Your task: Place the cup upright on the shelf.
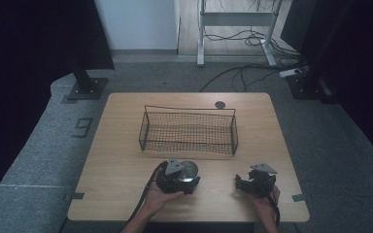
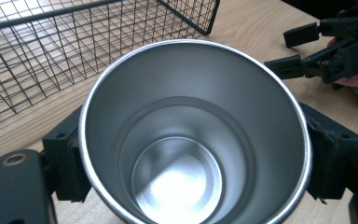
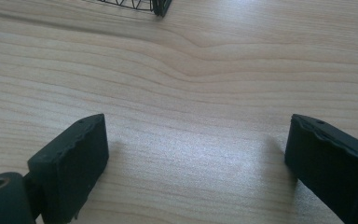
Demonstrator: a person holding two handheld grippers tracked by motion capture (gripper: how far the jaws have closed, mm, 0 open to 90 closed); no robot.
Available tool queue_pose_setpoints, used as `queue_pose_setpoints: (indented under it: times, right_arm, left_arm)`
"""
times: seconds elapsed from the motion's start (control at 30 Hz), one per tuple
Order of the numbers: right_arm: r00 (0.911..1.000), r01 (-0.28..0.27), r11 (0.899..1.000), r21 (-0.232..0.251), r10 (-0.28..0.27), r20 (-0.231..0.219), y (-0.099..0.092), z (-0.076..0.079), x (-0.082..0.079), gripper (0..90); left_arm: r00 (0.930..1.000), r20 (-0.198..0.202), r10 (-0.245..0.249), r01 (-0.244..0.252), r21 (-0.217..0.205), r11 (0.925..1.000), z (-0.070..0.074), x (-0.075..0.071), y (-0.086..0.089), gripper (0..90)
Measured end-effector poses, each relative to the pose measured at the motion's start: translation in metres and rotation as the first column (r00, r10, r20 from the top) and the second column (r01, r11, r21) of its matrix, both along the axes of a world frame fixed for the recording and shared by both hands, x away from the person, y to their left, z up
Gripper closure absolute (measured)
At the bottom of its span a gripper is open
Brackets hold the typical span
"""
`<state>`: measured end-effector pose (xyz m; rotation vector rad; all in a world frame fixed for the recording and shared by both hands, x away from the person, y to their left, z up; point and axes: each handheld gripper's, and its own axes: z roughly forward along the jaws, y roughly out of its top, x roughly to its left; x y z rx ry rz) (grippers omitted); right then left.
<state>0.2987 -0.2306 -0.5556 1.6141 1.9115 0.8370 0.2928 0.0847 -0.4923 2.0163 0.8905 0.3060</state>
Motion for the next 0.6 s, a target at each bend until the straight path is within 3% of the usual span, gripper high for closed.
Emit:
queue_pose_setpoints:
  times: [0.6]
  right_arm:
    - [1.0000,0.000,1.000,0.000,0.000,0.000,0.000,0.000,0.000,6.0]
  left_arm:
    - [0.9992,0.022,0.034,-0.033,-0.040,0.9987,0.020,0.005,0.021,15.0]
